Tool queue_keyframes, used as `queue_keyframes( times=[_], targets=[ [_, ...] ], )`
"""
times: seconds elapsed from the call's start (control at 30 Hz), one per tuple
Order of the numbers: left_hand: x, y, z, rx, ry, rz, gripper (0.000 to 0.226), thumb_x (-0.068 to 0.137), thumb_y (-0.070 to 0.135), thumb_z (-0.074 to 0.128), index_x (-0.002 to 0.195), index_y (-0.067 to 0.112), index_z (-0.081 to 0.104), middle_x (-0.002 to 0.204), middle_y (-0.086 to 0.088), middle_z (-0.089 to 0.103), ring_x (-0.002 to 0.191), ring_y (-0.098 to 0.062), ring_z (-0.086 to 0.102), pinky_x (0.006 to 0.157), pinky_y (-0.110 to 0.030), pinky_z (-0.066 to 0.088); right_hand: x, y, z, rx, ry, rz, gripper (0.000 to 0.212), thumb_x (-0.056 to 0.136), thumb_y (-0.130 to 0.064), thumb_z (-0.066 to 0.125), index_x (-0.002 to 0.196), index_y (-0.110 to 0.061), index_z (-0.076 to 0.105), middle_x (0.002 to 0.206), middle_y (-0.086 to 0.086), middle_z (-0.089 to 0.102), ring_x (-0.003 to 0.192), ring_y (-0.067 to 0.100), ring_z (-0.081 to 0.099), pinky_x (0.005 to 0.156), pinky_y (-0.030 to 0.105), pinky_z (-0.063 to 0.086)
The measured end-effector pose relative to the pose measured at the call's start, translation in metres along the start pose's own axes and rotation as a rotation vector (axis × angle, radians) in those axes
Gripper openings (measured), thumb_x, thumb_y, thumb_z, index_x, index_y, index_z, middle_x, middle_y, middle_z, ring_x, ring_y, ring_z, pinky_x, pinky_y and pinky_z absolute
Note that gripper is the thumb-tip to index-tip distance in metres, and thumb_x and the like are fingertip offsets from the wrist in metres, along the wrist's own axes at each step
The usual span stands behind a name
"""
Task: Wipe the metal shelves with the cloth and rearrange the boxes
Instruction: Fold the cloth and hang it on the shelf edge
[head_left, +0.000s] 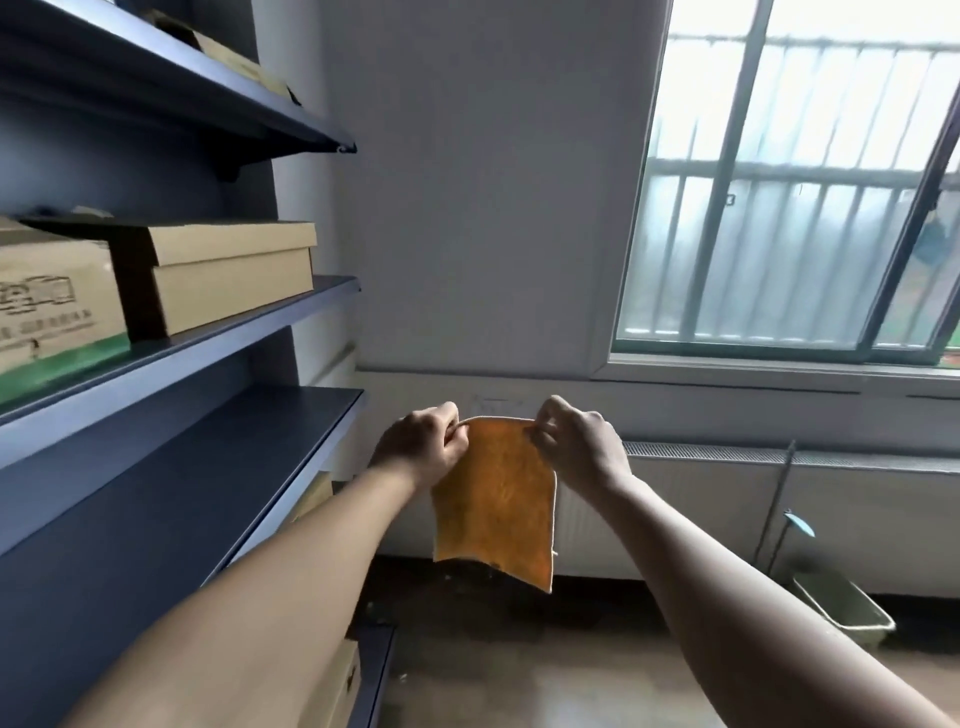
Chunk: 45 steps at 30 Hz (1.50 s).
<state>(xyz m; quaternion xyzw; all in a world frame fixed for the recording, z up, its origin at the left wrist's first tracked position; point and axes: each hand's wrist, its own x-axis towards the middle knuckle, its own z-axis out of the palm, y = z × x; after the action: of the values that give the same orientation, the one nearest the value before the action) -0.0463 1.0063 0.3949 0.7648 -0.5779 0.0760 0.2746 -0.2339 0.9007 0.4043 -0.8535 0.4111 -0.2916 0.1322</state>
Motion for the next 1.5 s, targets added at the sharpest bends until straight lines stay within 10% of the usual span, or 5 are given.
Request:
queue_keyframes(
  times=[0.87, 1.5],
  targets=[
    [0.47, -0.1, 0.15, 0.008, 0.149, 0.052, 0.023, 0.098, 0.039, 0.055, 0.092, 0.017, 0.057, 0.083, -0.01, 0.069, 0.08, -0.036, 0.063, 0.068, -0.038, 0.05, 0.486, 0.143, 0.101, 0.088, 0.105, -0.059, 0.016, 0.096, -0.036, 0.062, 0.106, -0.024, 0.069, 0.104, 0.003, 0.072, 0.095, 0.029, 0.065, 0.072, 0.031, 0.043],
    [0.515, -0.199, 0.076, 0.308, 0.489, -0.316, 0.028, 0.091, 0.044, 0.056, 0.079, 0.019, 0.053, 0.07, -0.001, 0.063, 0.066, -0.031, 0.06, 0.059, -0.039, 0.053, 0.677, 0.027, 0.198, 0.469, -0.144, -0.57, 0.018, 0.089, -0.02, 0.067, 0.106, -0.024, 0.073, 0.092, -0.001, 0.072, 0.089, 0.025, 0.068, 0.075, 0.033, 0.055]
  ],
)
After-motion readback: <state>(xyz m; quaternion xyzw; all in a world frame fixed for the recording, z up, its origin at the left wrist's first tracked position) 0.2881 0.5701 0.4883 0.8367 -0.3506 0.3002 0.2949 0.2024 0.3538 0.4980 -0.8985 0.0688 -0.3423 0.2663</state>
